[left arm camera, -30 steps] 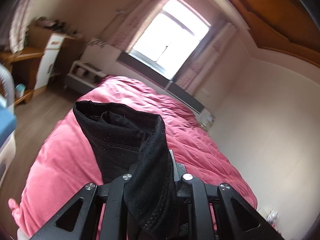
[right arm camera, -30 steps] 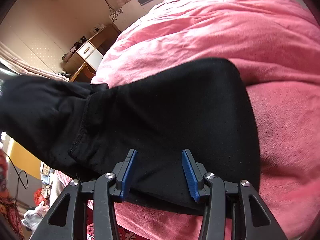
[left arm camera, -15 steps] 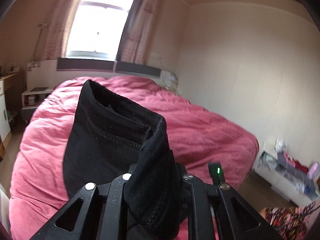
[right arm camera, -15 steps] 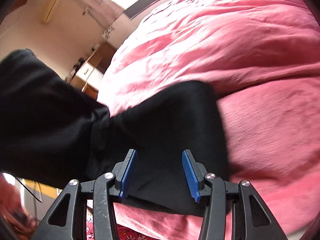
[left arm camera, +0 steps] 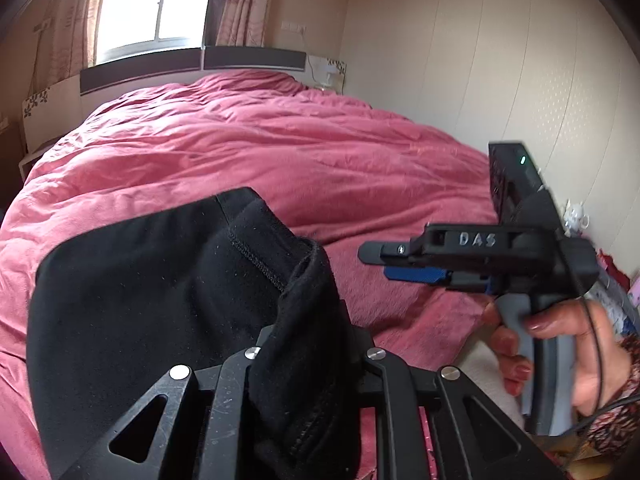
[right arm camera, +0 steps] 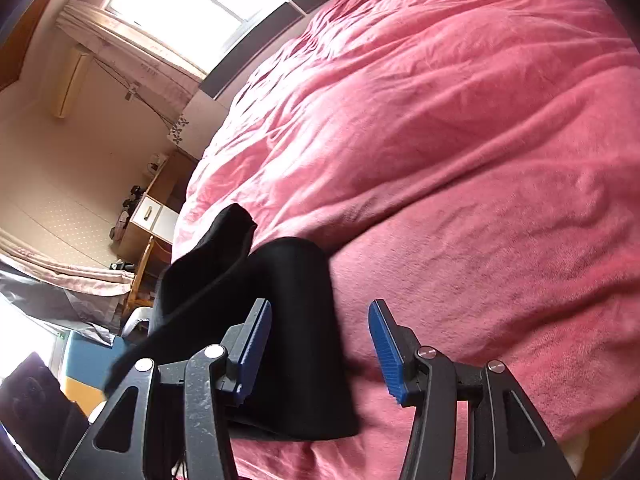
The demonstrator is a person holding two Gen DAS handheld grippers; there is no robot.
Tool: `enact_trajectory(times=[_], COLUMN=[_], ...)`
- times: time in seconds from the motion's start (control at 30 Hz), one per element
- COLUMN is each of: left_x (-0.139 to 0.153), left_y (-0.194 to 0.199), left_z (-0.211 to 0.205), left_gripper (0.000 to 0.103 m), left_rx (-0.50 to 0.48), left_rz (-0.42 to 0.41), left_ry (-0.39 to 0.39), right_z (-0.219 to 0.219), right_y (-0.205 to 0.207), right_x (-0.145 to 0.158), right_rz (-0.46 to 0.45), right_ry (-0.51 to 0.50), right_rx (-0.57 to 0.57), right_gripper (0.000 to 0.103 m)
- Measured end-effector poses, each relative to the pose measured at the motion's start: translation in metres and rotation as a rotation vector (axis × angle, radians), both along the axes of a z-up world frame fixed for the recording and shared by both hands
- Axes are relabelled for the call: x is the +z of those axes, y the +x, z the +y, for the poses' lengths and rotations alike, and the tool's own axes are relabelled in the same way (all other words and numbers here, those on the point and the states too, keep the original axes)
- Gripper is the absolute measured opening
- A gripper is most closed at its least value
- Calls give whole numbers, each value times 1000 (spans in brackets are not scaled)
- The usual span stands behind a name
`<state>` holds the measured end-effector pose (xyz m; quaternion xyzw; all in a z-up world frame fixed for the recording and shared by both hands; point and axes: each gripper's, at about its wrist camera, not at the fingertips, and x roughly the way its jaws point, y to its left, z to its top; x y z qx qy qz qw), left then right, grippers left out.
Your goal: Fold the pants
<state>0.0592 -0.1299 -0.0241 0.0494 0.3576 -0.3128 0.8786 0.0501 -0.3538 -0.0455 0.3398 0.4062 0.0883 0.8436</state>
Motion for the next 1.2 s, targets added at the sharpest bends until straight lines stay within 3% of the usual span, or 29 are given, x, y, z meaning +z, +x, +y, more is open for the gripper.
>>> enact_trajectory(times=[0.1, 0.17, 0.27, 0.43, 0.53, 0.6, 0.7, 0.77, 0.87, 0.9, 1.0, 1.07, 1.1, 1.13, 1.2], left_x=[-15, -31, -46, -22, -4, 6, 22, 32, 31, 24, -8, -30, -36, -38, -38], left_y=[-4, -4, -10, -44, -58, -59, -48, -38, -24, -17, -2, -4, -11, -16, -21], left_z=[-12, -24, -36, -25, -9, 7, 46, 82, 129, 148, 180, 189, 189, 188, 179], left_gripper=[19, 30, 40, 44, 44, 44, 44, 44, 44, 44, 42, 42, 42, 42, 42], left_rx=[-25, -71, -133, -307, -333, -282, -132, 42, 286, 366, 433, 421, 421, 417, 395], left_rz=[0, 47, 101, 91, 54, 10, -31, -93, -156, -134, 6, 83, 88, 85, 69], left_ry=[46, 93, 125, -26, -80, -95, -162, -169, -115, -92, -86, -94, -90, -89, -63], right_z=[1, 5, 13, 23, 29, 34, 43, 52, 68, 72, 92, 106, 113, 120, 128], right_y=[0, 0, 0, 0, 1, 2, 1, 2, 3, 4, 5, 3, 1, 1, -2], right_x=[-5, -3, 0, 4, 2, 3, 6, 6, 0, -4, -15, -18, -18, -15, -6], right_rz=[15, 8, -8, -26, -25, -27, -52, -60, -45, -35, -12, -24, -36, -51, -88], right_ry=[-1, -17, -64, -115, -118, -122, -132, -143, -163, -168, -215, -294, -328, -347, -385], right_rx=[6, 14, 36, 54, 70, 82, 109, 145, 189, 206, 248, 259, 283, 320, 353], right_gripper=[52, 52, 52, 53, 53, 53, 55, 57, 57, 57, 58, 50, 27, 15, 14])
